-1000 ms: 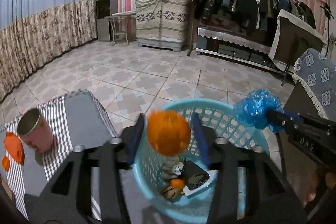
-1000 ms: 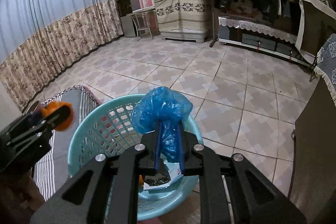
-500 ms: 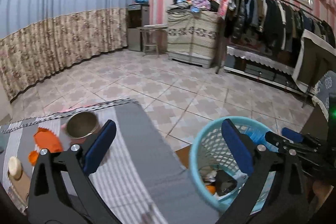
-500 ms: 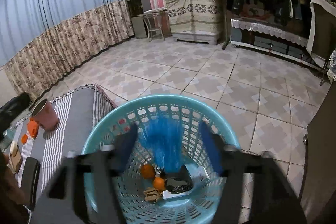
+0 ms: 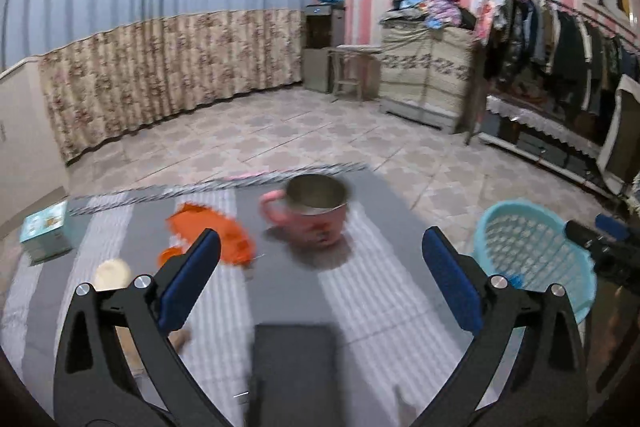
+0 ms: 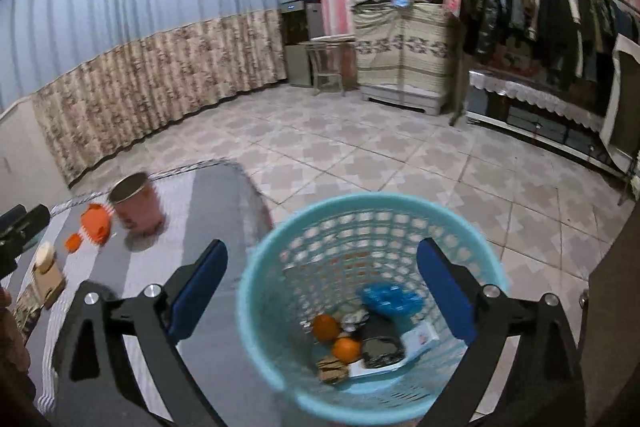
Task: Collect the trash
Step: 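Move the left tool to the printed snack bag and close on it, then grasp the orange cloth with the right tool while the left holds the snack bag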
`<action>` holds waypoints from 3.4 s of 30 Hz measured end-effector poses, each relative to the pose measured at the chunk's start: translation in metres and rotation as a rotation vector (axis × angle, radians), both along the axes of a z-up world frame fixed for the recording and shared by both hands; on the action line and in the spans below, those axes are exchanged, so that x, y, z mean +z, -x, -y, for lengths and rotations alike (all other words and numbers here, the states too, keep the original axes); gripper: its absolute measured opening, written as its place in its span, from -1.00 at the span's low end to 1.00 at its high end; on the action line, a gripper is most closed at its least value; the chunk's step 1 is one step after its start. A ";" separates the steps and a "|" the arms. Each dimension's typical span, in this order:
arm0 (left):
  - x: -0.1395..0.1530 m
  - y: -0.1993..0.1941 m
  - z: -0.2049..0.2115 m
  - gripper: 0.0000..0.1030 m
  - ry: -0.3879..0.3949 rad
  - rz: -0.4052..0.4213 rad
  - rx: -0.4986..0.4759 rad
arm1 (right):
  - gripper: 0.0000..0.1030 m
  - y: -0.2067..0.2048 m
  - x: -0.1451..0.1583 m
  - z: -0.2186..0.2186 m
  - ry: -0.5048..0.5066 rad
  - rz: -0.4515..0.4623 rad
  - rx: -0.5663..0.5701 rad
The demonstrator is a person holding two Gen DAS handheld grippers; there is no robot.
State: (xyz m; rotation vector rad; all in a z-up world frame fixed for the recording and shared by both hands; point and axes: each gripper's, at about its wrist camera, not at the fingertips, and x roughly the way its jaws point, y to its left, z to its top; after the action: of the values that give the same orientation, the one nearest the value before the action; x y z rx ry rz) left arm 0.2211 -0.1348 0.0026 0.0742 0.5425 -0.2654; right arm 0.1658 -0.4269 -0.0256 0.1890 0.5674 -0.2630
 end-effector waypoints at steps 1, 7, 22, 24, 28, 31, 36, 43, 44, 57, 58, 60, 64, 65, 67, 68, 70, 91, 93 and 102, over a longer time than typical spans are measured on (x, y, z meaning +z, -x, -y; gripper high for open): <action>-0.003 0.002 -0.011 0.89 -0.010 -0.003 0.014 | 0.82 0.000 -0.001 -0.011 0.004 -0.003 0.012; -0.023 0.012 -0.088 0.89 -0.089 -0.043 0.107 | 0.82 -0.001 -0.005 -0.057 0.025 -0.015 0.062; -0.076 0.027 -0.210 0.71 -0.068 -0.234 0.208 | 0.82 -0.005 -0.021 -0.105 0.056 -0.093 0.126; -0.083 0.023 -0.219 0.64 -0.058 -0.269 0.213 | 0.82 -0.008 -0.022 -0.105 0.068 -0.102 0.131; -0.094 0.017 -0.227 0.55 -0.068 -0.319 0.208 | 0.82 -0.011 -0.025 -0.110 0.080 -0.115 0.135; -0.104 0.010 -0.232 0.32 -0.028 -0.378 0.175 | 0.82 -0.014 -0.027 -0.114 0.082 -0.123 0.143; -0.106 0.012 -0.228 -0.10 -0.033 -0.380 0.139 | 0.82 -0.017 -0.032 -0.119 0.090 -0.140 0.151; -0.099 0.019 -0.231 -0.80 -0.019 -0.350 0.120 | 0.82 -0.018 -0.033 -0.124 0.097 -0.137 0.152; -0.096 0.023 -0.230 -0.83 -0.029 -0.329 0.124 | 0.82 -0.018 -0.033 -0.125 0.099 -0.137 0.154; -0.031 0.017 -0.234 -0.85 -0.054 -0.101 0.150 | 0.82 -0.022 -0.027 -0.142 0.117 -0.117 0.173; -0.027 0.011 -0.234 -0.85 -0.049 -0.086 0.162 | 0.82 -0.025 -0.027 -0.145 0.114 -0.120 0.182; -0.021 -0.004 -0.234 -0.85 -0.018 -0.071 0.164 | 0.82 -0.029 -0.026 -0.149 0.107 -0.122 0.190; -0.012 -0.035 -0.227 -0.85 0.005 -0.025 0.174 | 0.82 -0.047 -0.025 -0.168 0.090 -0.128 0.218; -0.012 -0.044 -0.226 -0.85 0.018 -0.022 0.173 | 0.82 -0.052 -0.026 -0.172 0.084 -0.129 0.225; -0.013 -0.058 -0.224 -0.85 0.021 -0.015 0.173 | 0.82 -0.065 -0.026 -0.185 0.067 -0.133 0.244; -0.014 -0.065 -0.222 -0.85 0.010 -0.013 0.180 | 0.81 -0.070 -0.026 -0.190 0.065 -0.133 0.252; -0.017 -0.081 -0.222 -0.85 0.003 -0.014 0.184 | 0.81 -0.082 -0.024 -0.205 0.069 -0.132 0.274; -0.041 -0.103 -0.266 -0.85 0.080 -0.055 0.265 | -0.08 -0.227 -0.067 -0.299 0.094 -0.400 0.396; -0.042 -0.103 -0.266 -0.85 0.075 -0.057 0.265 | -0.23 -0.227 -0.069 -0.299 0.082 -0.409 0.406; -0.046 -0.100 -0.263 -0.85 0.063 -0.054 0.263 | -0.69 -0.195 -0.051 -0.291 0.096 -0.313 0.431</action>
State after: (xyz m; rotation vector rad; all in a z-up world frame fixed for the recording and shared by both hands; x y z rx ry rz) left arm 0.3214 0.1279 -0.0430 -0.0660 0.5903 -0.0279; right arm 0.3607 -0.1357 -0.0771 -0.0717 0.8870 0.1031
